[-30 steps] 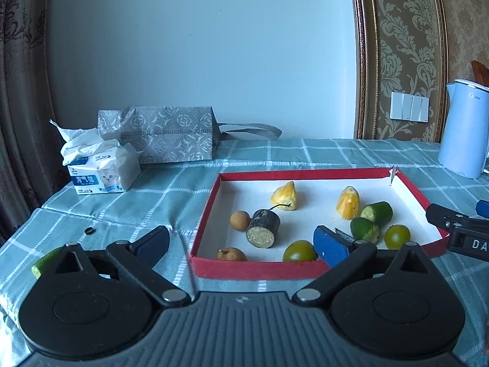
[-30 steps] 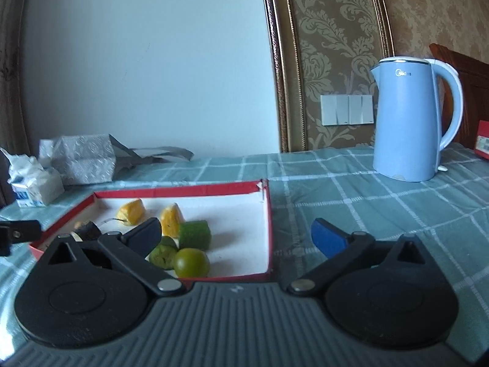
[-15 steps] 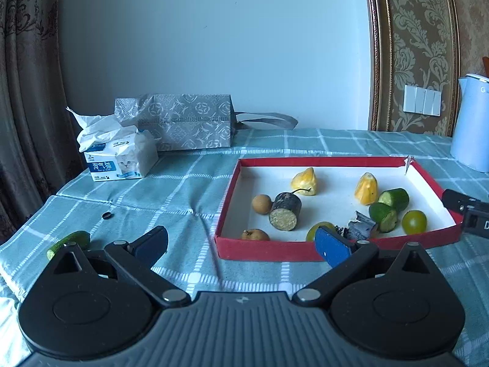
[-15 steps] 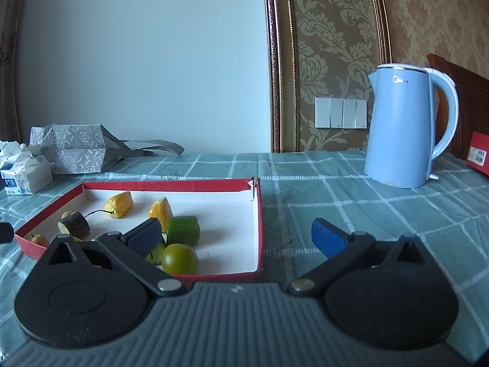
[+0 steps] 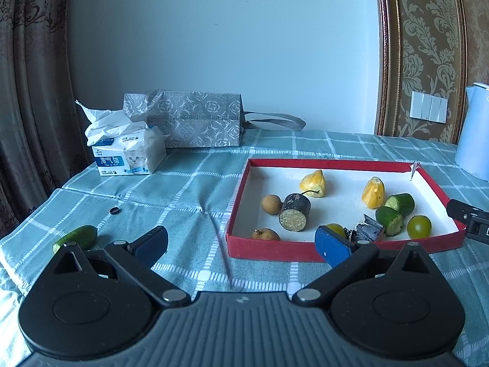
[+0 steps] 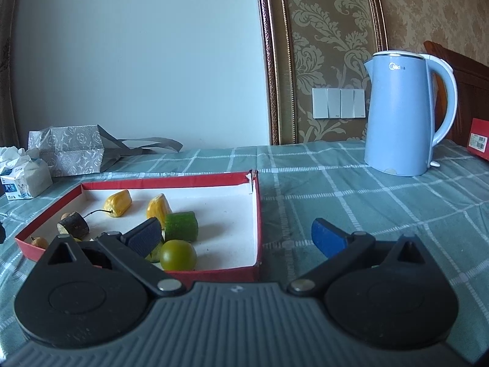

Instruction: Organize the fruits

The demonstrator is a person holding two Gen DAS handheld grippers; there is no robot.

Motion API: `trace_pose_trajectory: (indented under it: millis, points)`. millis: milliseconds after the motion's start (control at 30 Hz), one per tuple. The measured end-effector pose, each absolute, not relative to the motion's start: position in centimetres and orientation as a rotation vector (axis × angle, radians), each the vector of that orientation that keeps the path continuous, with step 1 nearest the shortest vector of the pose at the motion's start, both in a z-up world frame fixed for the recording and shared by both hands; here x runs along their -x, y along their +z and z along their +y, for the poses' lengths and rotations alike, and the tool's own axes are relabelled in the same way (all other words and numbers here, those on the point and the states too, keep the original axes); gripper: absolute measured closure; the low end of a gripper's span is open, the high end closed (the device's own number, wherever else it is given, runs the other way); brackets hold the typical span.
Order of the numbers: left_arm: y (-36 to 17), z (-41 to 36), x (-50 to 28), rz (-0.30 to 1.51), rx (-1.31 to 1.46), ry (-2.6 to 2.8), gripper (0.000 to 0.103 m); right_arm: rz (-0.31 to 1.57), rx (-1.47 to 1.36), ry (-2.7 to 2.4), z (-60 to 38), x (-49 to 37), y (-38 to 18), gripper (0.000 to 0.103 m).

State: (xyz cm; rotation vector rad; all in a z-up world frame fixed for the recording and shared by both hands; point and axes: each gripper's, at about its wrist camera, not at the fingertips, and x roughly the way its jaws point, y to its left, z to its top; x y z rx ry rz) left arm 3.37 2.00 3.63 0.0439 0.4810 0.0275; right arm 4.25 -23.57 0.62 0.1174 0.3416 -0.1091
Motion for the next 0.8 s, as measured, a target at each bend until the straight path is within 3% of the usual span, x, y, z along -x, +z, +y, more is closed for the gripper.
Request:
trace_pose_trajectory:
  millis: [233, 467, 800]
  points:
    - [3.8, 3.2, -2.7, 0.437, 0.052, -0.091, 0.000, 0.297, -0.028, -0.190, -22.5, -3.6, 1.1, 0.000]
    - [3.3, 6.3, -1.5, 0.314, 0.335, -0.411, 0.000, 0.237, 0.131, -0.253, -20.2, -3.0, 1.6, 0.000]
    - [2.4, 5.7, -2.2, 0.359, 0.387, -0.488, 0.000, 0.279, 0.107, -0.233, -20.5, -3.4, 1.5, 0.000]
